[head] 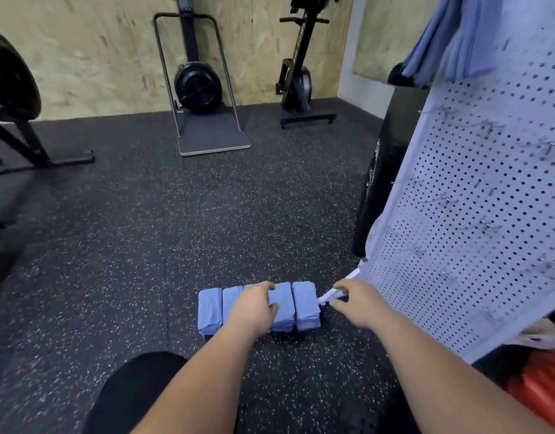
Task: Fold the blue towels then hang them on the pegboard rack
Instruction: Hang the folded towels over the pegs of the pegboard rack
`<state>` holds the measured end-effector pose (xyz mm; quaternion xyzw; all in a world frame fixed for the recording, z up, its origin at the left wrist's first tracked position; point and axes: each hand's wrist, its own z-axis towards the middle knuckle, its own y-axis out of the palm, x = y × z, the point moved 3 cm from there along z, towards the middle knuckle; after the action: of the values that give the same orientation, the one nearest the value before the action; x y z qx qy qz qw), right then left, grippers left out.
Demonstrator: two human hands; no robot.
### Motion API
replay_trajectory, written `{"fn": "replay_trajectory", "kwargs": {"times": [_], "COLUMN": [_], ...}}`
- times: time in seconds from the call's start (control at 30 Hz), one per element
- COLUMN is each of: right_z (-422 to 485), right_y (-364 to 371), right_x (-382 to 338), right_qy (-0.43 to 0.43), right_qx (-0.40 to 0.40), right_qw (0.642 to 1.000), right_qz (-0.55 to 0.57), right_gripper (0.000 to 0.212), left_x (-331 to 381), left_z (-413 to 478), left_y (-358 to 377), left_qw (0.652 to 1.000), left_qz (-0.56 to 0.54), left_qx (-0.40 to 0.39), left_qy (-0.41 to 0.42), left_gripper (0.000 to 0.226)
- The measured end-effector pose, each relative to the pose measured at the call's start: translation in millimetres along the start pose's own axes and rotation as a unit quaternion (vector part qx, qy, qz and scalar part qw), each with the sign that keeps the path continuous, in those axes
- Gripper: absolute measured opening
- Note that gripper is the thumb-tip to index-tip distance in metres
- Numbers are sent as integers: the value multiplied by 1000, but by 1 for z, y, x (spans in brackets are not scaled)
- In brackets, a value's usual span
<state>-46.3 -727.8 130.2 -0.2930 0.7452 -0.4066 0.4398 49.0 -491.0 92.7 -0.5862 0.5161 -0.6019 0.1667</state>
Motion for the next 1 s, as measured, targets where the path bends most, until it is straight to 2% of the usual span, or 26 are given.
{"fn": "replay_trajectory", "kwargs": {"times": [0.2,0.43,0.73,1.0], "right_z": [70,158,247,287], "right_y": [40,90,153,194], "right_x": [14,37,51,73], "right_qy": [5,-9,-14,-64], "right_qx": [-64,-107,-107,-134], "right_qw": [998,991,993,977], "right_qz": [-26,-80,-51,-152], "right_gripper": [53,59,67,68], "left_x": [-10,-23,-52,-60], "left_z": [56,123,173,189], "left_y": [40,94,152,185], "left_qw": [998,995,992,987], "left_qz": [-15,7,5,35], "left_qx": [-43,-84,-107,-145], "left_qy": [-39,-45,-70,-57], "left_gripper": [52,53,58,59]}}
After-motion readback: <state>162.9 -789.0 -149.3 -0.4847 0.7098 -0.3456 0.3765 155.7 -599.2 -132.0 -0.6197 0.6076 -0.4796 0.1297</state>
